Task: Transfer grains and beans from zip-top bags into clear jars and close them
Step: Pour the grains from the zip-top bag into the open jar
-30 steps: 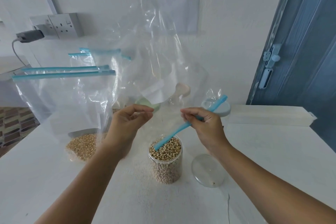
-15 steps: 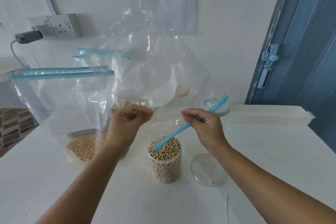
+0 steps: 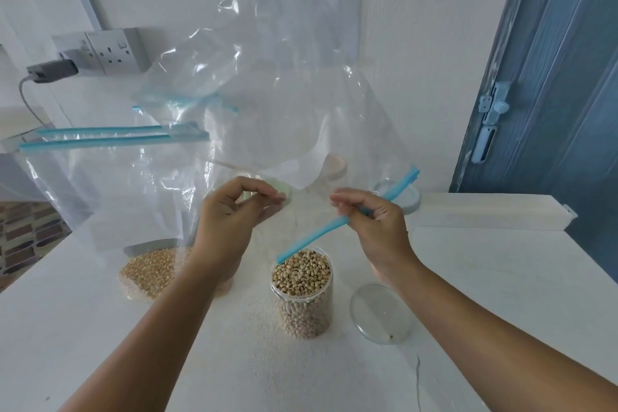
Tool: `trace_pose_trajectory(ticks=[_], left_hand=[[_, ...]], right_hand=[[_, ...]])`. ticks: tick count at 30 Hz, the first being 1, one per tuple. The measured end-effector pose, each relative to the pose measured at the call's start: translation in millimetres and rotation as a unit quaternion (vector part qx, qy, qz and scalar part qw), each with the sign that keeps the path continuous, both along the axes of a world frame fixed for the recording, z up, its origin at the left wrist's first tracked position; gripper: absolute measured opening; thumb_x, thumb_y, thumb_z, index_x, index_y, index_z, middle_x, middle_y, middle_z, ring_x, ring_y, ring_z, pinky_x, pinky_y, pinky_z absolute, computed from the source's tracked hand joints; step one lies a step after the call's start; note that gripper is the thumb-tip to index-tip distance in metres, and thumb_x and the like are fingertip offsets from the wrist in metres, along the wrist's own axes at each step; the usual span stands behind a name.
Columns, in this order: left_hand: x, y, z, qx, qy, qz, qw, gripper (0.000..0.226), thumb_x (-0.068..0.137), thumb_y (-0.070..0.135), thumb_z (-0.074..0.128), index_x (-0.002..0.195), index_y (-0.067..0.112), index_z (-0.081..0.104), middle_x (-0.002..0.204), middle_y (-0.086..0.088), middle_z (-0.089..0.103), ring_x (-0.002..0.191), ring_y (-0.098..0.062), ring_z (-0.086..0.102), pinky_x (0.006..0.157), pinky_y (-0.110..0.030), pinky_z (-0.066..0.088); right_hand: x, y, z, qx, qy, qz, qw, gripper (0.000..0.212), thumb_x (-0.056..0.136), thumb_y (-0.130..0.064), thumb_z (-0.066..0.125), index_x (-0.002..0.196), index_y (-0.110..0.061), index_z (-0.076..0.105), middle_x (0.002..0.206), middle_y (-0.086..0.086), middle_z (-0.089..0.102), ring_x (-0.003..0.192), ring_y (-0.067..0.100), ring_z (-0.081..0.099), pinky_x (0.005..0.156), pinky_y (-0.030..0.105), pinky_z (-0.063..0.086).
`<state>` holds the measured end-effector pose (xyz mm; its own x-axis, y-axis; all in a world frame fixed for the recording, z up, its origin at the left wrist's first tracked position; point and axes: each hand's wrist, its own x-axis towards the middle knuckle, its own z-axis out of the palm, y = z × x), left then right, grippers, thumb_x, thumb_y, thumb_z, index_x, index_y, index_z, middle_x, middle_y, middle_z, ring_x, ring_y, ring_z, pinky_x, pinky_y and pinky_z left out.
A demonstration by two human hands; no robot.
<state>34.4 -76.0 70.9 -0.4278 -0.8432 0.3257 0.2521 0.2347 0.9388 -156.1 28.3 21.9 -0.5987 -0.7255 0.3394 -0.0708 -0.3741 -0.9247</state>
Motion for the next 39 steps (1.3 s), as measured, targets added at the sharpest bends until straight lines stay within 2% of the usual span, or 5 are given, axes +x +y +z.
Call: trace_pose_trajectory(ticks=[13, 27, 30, 35, 39], left_hand=[[-2.1, 7.3, -0.8, -0.009, -0.027, 0.033, 0.999, 0.024, 0.086, -0.007, 0.078, 0.096, 0.014, 0.076, 0.09, 0.004, 0.081, 0.089, -0.008, 0.076, 0.078, -0.017, 0.057], [3.7, 0.6, -7.5, 0.03, -0.044, 0.042, 0.998, 0.03, 0.089, -0.009, 0.074, 0.1, 0.019, 0.077, 0.097, 0.002, 0.081, 0.093, -0.012, 0.076, 0.089, -0.031, 0.059], [5.8, -0.6, -6.8, 0.029, -0.067, 0.036, 0.997, 0.021, 0.084, 0.01, 0.084, 0.103, 0.016, 0.075, 0.095, 0.003, 0.08, 0.091, -0.012, 0.076, 0.092, -0.036, 0.061], [16.6, -6.4, -5.6, 0.03, -0.11, 0.012, 0.993, 0.086, 0.05, 0.082, 0.086, 0.105, 0.017, 0.076, 0.101, 0.004, 0.078, 0.098, -0.019, 0.076, 0.087, -0.034, 0.06], [17.2, -4.4, 1.7, 0.084, -0.089, 0.033, 0.992, 0.067, 0.07, 0.081, 0.072, 0.094, 0.018, 0.079, 0.095, -0.006, 0.077, 0.083, -0.017, 0.073, 0.08, -0.032, 0.052]], right_hand=[[8.3, 2.5, 7.1, 0.032, 0.02, -0.021, 0.999, 0.019, 0.085, -0.002, 0.081, 0.082, -0.022, 0.082, 0.089, -0.005, 0.078, 0.091, 0.005, 0.071, 0.081, 0.018, 0.055], [12.2, 10.1, 9.4, 0.094, -0.044, 0.002, 0.995, 0.024, 0.099, -0.002, 0.063, 0.106, -0.018, 0.08, 0.096, -0.002, 0.08, 0.095, 0.013, 0.077, 0.084, 0.024, 0.061], [11.8, 10.1, 9.8, 0.099, -0.056, 0.003, 0.993, 0.023, 0.099, -0.002, 0.062, 0.106, -0.016, 0.079, 0.098, 0.004, 0.08, 0.094, 0.016, 0.077, 0.08, 0.024, 0.061], [10.7, 8.7, 12.4, 0.095, -0.055, -0.004, 0.994, 0.024, 0.099, -0.003, 0.063, 0.104, -0.019, 0.08, 0.103, 0.002, 0.079, 0.093, 0.019, 0.077, 0.086, 0.03, 0.062], [10.1, 7.7, 10.1, 0.108, -0.032, -0.015, 0.993, 0.027, 0.101, -0.005, 0.061, 0.106, -0.023, 0.08, 0.102, -0.001, 0.079, 0.096, 0.017, 0.077, 0.095, 0.037, 0.061]])
